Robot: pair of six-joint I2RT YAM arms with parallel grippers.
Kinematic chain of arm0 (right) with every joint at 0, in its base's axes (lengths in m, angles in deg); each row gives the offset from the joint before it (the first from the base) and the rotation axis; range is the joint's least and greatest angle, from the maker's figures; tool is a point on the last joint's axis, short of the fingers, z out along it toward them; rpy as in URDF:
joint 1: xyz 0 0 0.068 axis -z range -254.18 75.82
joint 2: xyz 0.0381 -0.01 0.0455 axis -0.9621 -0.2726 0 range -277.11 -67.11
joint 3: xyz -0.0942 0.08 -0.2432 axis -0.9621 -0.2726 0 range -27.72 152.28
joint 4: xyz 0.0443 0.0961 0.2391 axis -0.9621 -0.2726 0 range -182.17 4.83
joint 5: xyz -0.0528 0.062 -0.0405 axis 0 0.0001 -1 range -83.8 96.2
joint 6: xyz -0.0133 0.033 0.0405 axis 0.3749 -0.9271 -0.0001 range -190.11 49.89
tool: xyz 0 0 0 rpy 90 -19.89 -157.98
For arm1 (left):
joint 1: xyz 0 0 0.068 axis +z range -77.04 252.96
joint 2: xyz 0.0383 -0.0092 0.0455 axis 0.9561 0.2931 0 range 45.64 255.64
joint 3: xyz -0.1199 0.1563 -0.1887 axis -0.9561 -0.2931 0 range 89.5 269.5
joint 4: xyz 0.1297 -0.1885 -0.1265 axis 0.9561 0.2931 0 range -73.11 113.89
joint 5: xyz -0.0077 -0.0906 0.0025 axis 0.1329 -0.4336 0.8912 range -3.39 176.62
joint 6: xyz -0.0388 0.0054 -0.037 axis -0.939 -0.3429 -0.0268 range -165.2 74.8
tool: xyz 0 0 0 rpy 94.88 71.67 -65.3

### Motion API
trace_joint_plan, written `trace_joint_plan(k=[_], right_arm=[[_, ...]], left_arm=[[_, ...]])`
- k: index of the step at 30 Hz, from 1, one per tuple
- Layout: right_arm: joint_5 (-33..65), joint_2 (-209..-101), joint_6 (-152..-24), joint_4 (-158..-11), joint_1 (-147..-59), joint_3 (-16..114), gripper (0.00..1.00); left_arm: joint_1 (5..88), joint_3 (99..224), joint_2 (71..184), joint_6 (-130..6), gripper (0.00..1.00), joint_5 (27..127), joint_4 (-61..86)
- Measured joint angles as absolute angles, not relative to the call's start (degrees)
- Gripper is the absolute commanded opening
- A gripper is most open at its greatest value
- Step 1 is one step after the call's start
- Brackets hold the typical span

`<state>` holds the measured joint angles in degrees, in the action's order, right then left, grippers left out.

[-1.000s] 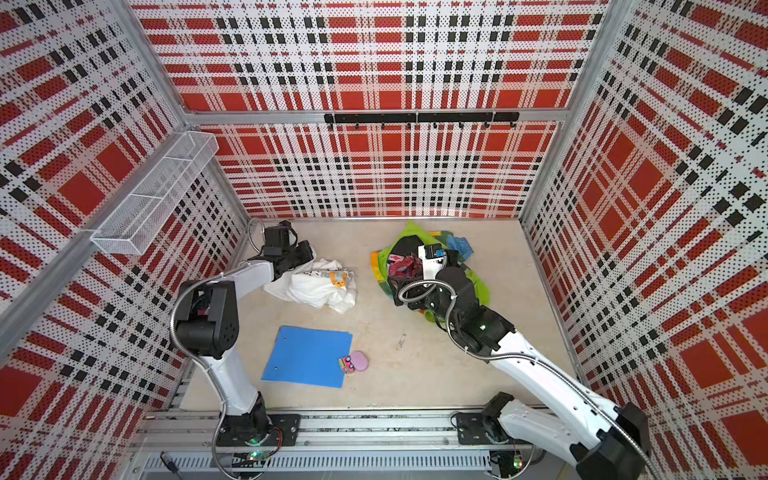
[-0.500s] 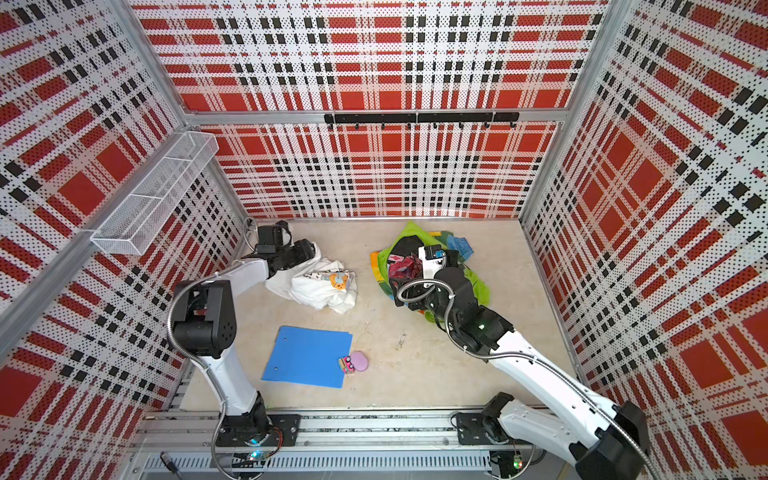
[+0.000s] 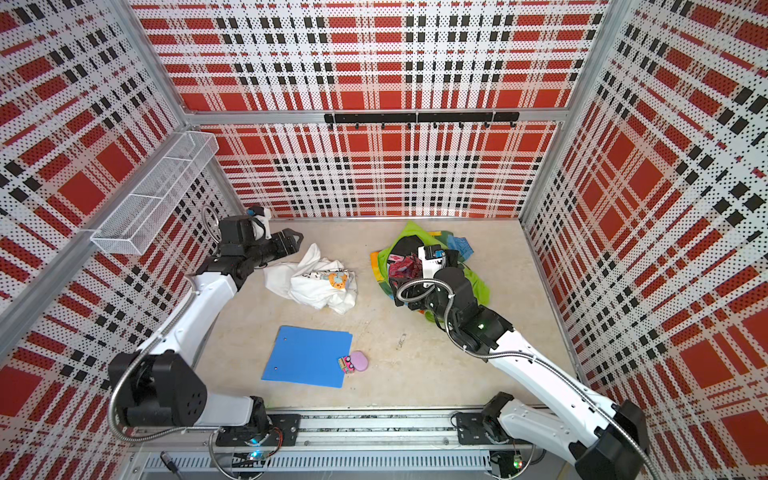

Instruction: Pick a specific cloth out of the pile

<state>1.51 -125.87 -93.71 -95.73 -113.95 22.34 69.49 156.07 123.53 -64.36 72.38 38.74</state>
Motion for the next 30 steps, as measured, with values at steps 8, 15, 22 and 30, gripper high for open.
trace_joint_plan(k=[8, 15, 22, 30], right_arm=[[1.2, -125.6, -93.7, -95.8, -114.0, 22.3, 1.0], [1.2, -125.6, -93.7, -95.8, -113.9, 22.3, 1.0], [1.1, -125.0, -93.8, -96.1, -113.9, 22.1, 1.0], [0.6, -123.8, -93.8, -96.3, -113.9, 21.7, 1.0]], left_arm=[[52.8, 143.0, 112.3, -67.7, 0.81, 82.3, 45.8], [50.9, 140.7, 116.4, -69.7, 0.81, 87.3, 41.5], [56.8, 146.5, 129.3, -69.5, 0.8, 87.8, 35.2], [59.7, 147.1, 139.3, -69.3, 0.8, 85.6, 28.2]])
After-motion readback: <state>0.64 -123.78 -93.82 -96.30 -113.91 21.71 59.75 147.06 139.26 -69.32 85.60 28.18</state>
